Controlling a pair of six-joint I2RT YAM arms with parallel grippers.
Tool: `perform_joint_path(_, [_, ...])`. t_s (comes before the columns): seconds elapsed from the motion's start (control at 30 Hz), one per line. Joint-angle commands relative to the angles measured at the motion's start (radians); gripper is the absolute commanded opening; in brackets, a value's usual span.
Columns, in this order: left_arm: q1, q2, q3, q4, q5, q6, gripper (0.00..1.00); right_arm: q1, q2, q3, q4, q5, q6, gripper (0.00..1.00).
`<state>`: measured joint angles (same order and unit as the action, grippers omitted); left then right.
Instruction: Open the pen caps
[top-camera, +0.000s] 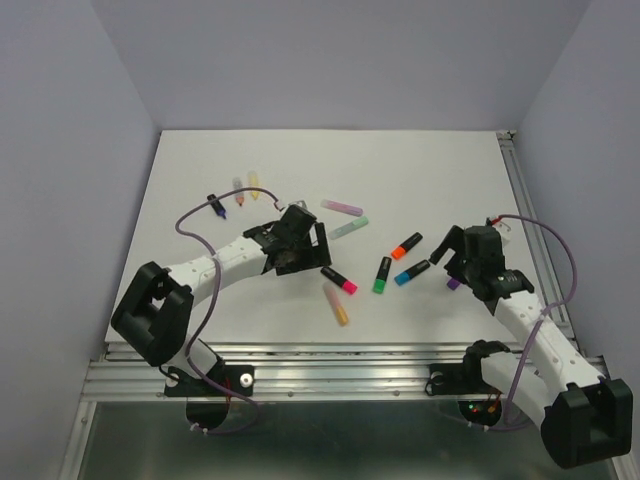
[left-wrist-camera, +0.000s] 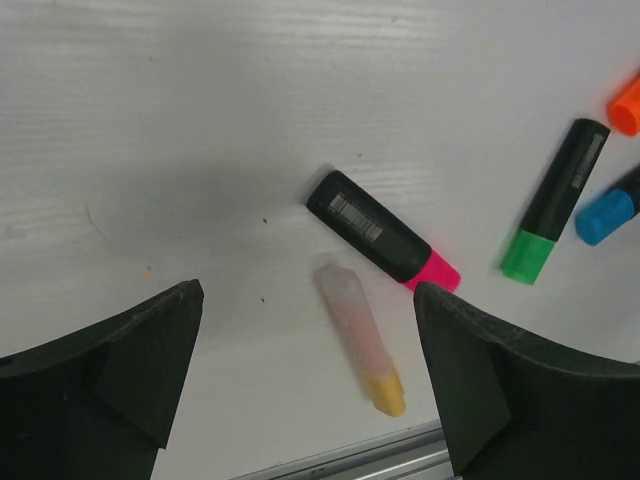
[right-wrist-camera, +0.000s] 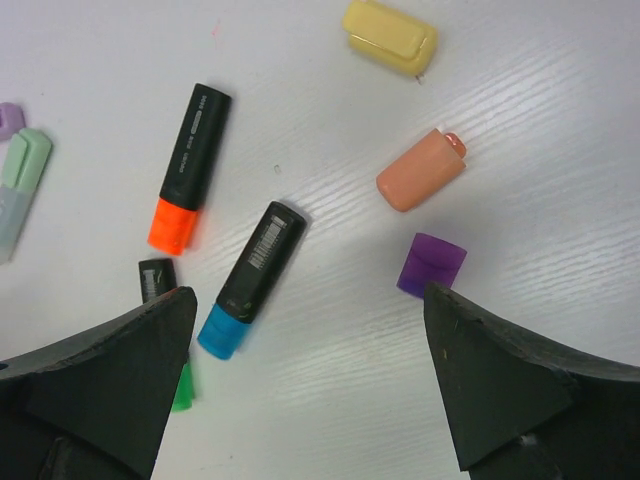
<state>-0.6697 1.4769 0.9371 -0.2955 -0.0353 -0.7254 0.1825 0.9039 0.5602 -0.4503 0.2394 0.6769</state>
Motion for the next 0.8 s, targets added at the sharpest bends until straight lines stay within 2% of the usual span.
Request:
perform_joint_path(0.0, [-0.085,0.051,0.028,-0.062,-0.003,-0.075,0.99,-0.008,-0.045,-0.037,0.084,-0.028,-0.02,1.0])
perform_joint_path(0.33, [-0.214,0.143,0.051,-0.146,0.014,-0.166,0.9,-0.008,-0.02,-0.065,0.131,-0.064,-0.03,1.0])
perform_joint_path(0.57, [-0.238,0.246,0.123,-0.205,-0.02,-0.175,0.85,-0.006,-0.022,-0.072,0.139,-0.08,-0.033,1.0])
perform_joint_path(0.77, [-0.255,0.267,0.146,-0.232,-0.023,-0.184,0.68,-0.009,-0.026,-0.08,0.14,-0.071,-0.031,1.0])
